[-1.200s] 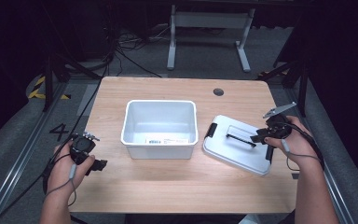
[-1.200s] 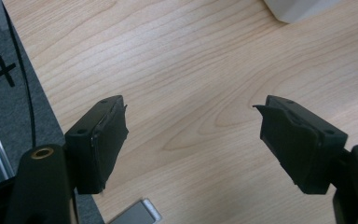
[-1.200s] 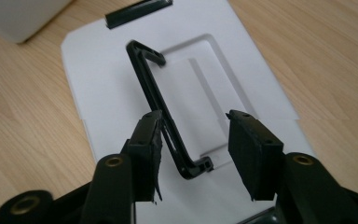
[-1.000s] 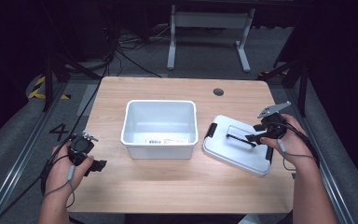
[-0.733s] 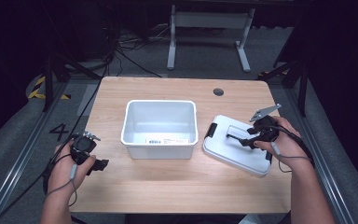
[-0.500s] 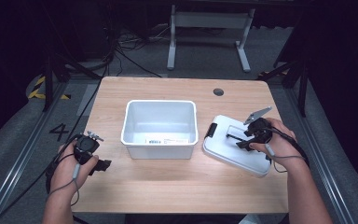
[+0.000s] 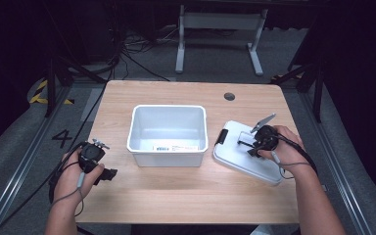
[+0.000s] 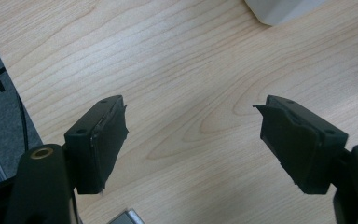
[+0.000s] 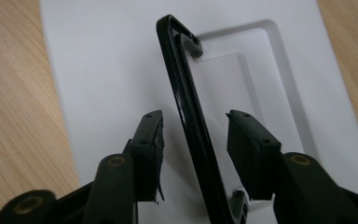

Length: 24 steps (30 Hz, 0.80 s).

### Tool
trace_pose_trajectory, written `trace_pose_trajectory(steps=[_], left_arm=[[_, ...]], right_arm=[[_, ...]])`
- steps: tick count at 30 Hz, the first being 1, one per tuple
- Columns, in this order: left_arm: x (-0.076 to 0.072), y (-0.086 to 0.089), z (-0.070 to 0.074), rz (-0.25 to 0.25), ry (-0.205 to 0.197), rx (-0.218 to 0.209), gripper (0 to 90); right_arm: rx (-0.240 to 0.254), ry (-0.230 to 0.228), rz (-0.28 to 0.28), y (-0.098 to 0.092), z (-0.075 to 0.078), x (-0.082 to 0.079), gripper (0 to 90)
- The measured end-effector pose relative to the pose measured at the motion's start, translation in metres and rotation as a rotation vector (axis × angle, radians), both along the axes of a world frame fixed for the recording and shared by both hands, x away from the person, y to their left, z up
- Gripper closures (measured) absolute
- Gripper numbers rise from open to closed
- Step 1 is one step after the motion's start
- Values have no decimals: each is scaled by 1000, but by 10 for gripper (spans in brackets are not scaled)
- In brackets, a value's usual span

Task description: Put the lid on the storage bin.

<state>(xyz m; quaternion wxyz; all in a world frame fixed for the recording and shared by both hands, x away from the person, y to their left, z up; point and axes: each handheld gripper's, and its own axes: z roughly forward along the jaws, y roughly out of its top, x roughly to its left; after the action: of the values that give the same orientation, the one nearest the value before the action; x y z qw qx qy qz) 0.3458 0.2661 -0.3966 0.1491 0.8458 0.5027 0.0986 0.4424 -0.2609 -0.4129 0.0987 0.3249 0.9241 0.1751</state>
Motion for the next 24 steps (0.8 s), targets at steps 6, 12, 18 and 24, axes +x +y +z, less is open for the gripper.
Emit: trace_pose_trajectory(steps=[6,12,18,24], left_arm=[[0,-1,0,-3,4,-1,234],[-3,3,2,1,1,-14,229],[-4,5,5,3,-17,-25,229],[-3,3,4,-9,-11,-26,229]], right_arm=[[-55,-17,51,1,0,6,787],[-113,-12,161,-1,8,17,834],[-98,-13,168,-8,21,17,838],[-56,-22,144,-14,43,11,838]])
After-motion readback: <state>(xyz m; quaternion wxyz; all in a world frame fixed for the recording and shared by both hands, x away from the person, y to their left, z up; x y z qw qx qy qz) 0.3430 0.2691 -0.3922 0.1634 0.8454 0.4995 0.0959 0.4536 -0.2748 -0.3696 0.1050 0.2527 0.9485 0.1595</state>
